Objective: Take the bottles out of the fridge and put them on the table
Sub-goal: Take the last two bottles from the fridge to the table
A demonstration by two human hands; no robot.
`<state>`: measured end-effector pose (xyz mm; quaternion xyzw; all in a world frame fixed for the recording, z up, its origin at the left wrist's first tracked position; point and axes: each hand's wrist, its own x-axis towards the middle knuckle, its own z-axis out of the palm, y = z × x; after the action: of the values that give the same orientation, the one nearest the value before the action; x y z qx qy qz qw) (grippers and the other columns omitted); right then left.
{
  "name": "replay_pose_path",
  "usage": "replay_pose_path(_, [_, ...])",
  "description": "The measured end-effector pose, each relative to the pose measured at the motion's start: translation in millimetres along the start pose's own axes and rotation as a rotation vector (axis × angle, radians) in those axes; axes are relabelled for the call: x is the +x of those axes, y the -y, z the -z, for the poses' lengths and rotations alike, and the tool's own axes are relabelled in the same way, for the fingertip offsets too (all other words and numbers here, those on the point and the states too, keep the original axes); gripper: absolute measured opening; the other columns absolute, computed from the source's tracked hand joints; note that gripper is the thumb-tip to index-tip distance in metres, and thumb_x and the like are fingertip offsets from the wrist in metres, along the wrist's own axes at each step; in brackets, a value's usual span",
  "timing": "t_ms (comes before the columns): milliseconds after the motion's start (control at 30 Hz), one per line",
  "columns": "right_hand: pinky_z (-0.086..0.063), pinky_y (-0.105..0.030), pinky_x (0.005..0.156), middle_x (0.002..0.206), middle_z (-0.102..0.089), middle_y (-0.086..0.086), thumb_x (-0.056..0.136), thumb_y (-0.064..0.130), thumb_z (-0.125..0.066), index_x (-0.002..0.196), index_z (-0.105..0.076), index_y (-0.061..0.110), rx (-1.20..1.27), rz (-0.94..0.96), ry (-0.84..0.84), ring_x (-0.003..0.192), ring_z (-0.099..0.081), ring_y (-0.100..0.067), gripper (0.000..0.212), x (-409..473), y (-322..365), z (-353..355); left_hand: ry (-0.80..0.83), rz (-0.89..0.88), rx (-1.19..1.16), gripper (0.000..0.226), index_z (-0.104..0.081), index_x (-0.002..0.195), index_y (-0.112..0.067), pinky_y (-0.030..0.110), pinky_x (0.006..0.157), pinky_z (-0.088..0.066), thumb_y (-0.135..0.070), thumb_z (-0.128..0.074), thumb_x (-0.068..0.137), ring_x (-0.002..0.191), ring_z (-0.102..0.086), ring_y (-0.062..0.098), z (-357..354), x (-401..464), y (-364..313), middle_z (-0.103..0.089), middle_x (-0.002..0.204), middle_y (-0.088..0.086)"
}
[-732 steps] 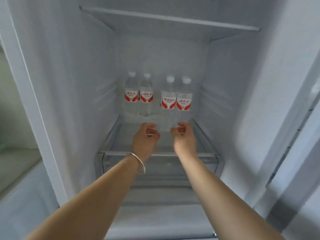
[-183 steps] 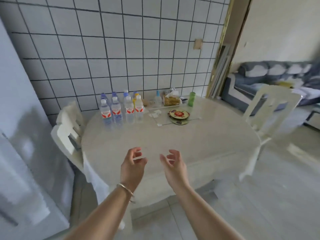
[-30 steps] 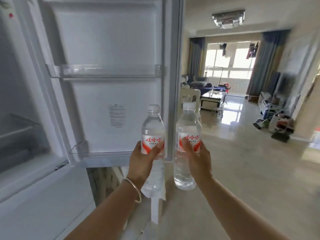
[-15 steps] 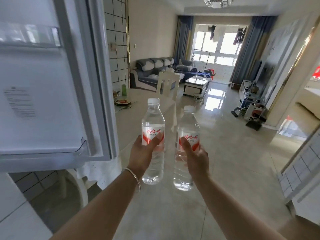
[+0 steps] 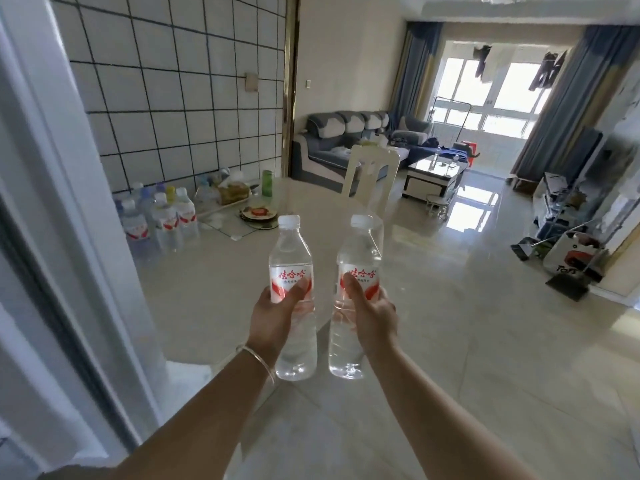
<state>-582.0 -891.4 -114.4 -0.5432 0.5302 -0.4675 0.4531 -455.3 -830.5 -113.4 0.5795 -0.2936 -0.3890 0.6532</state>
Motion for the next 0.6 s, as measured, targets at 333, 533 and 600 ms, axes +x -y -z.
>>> replay_pose_path(333, [-0.057,-0.046,0.08,0.093,-0.071,-0.003,0.057,0.066,-0.072,0.092,-0.063,0.025,0.059,-0.058,0.389,0.084,-0.07,-0.022,0.055,166,-28,-132,-0.287,0.038,-0.06,0.029,-0.068,0.097,-0.022,0.02,0.052,-0.049,-0.044,-0.065,0.078,0.068,-0.07,0.011,17,152,35,-0.075,0.087,0.0])
replay_pose_path(533, [-0.054,-0.03,0.07,0.09,-0.071,0.001,0.056,0.073,-0.063,0.099,-0.065,0.021,-0.076,-0.048,0.702,0.082,-0.067,-0.014,0.067,256,-24,-213,-0.55,0.058,-0.107,0.049,-0.067,0.089,-0.022,0.019,0.042,-0.039,-0.059,-0.068,0.058,0.052,-0.059,0.007,42,246,39,-0.072,0.072,-0.002])
replay_pose_path(600, [-0.052,-0.029,0.07,0.092,-0.071,0.0,0.066,0.067,-0.066,0.102,-0.065,0.02,-0.085,-0.046,0.777,0.082,-0.067,-0.013,0.059,281,-22,-243,-0.61,0.05,-0.123,0.054,-0.067,0.091,-0.022,0.021,0.048,-0.041,-0.061,-0.067,0.054,0.063,-0.064,0.013,53,269,41,-0.073,0.081,0.002])
